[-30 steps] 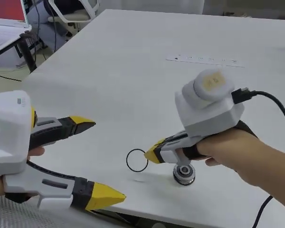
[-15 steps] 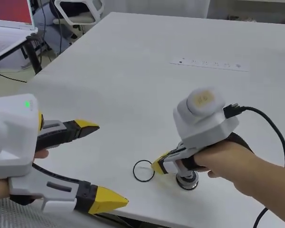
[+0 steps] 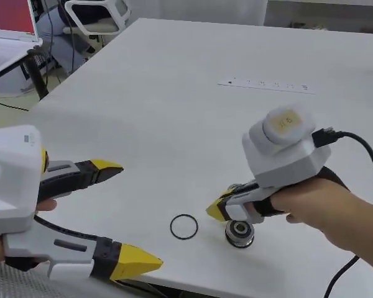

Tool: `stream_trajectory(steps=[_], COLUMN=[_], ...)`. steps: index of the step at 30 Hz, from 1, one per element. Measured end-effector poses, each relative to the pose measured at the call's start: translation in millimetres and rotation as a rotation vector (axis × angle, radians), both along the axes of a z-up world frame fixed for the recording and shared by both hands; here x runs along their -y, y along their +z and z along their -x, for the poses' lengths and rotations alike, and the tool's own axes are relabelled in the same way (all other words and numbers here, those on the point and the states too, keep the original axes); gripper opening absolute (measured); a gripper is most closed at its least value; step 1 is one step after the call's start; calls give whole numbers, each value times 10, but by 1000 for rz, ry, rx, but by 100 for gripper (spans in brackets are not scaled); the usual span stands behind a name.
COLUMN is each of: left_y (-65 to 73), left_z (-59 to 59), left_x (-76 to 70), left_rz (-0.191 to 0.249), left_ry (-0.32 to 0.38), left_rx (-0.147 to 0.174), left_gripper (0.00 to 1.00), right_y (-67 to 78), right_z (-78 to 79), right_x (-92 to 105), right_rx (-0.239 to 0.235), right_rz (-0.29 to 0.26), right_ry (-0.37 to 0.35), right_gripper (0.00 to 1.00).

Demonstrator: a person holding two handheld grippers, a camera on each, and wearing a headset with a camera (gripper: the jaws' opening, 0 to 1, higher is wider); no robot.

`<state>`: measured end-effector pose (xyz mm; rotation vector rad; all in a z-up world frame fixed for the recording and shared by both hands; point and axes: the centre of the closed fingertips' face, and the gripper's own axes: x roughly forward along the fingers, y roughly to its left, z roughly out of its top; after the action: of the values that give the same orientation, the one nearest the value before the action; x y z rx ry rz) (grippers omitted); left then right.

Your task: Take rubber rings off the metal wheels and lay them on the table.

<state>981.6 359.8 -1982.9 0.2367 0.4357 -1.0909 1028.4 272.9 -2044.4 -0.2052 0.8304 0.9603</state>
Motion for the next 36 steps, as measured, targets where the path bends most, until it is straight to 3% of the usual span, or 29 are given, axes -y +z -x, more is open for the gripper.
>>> stream_trajectory(steps=[6,7,10,12,15,19,25,27,30,33,36], left_y=[-32,-44,-60,-62,-78,-120,-90,-60,30,48,130], left_z=[18,24,37,42,46,63,62,59,87,83,45], left_x=[2,2,7,10,8,4,19,37,89,85,116], left_rz=[-26,-37,-49,-49,-59,-93,-78,-66,-10,-17,-23], left_ry=[-14,-18,-28,-30,-32,-46,-48,-54,-77,-87,-105], left_rx=[2,4,3,1,0,4,9,22,22,26,50], left_gripper=[91,91,90,90,90,89,89,89,90,90,90], right_y=[231,303,469,523,534,545,412,375,288,201,136], right_z=[47,32,41,42,58,88,160,190,212,219,231], right_x=[161,181,213,281,383,482,547,551,585,607,619], right_rx=[36,47,18,10,15,30,12,20,44,48,44], right_rz=[-60,-94,-215,-249,-238,-265,-291,-274,-221,-188,-181], right_ry=[5,-18,-95,-129,-135,-147,-147,-117,-73,-56,-41], right_gripper=[9,10,11,11,14,19,22,22,23,23,23])
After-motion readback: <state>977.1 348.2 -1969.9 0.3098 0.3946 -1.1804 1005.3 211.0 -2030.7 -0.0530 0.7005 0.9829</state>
